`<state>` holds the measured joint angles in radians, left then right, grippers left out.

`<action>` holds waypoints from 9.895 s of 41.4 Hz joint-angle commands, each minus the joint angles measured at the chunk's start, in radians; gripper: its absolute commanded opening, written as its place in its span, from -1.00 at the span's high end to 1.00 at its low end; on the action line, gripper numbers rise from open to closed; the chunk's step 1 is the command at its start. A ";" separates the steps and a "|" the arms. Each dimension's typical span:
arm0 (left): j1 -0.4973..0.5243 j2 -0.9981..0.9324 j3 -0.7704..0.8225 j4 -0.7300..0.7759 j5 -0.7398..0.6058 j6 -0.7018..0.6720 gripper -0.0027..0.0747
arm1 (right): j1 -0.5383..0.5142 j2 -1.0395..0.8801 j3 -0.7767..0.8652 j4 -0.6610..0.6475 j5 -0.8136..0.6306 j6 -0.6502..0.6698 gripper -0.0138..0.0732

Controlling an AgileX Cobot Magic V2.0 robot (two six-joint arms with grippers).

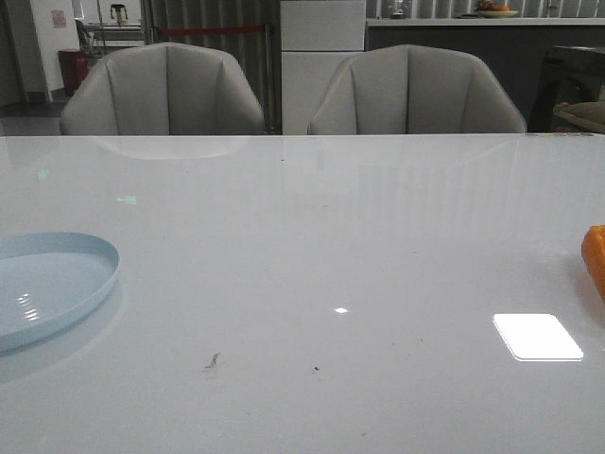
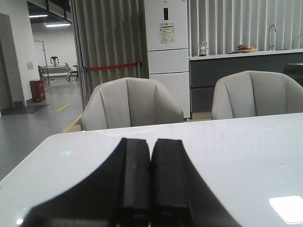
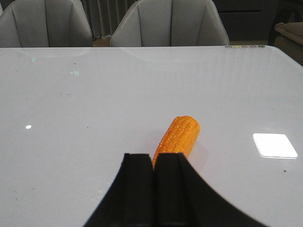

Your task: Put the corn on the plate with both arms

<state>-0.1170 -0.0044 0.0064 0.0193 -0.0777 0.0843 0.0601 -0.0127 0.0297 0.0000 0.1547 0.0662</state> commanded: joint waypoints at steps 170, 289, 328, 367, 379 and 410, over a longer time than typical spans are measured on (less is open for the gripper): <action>0.219 1.759 -1.248 -0.139 0.823 -0.013 -0.25 | -0.003 1.127 -0.791 0.075 -0.147 -0.028 -0.68; -0.253 2.154 -1.724 -0.521 1.109 0.153 0.70 | -0.003 1.127 -0.791 0.075 -0.146 -0.028 -0.68; -0.137 2.132 -2.140 -0.476 1.255 0.153 -0.19 | -0.003 1.127 -0.791 0.075 -0.133 -0.028 -0.68; -0.013 1.735 -1.772 0.012 0.808 0.021 -0.06 | -0.005 1.149 -0.791 0.075 -0.121 -0.028 -0.68; 0.035 1.424 -1.261 0.005 0.474 -0.061 -0.06 | -0.005 1.184 -0.791 0.075 -0.124 -0.028 -0.68; 0.035 1.210 -0.764 -0.045 0.277 -0.061 -0.06 | -0.151 1.331 -0.985 0.121 0.268 0.036 -0.61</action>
<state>-0.0825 1.2360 -0.7302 -0.0136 0.2751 0.0340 -0.0716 1.3043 -0.8692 0.1359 0.4057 0.1004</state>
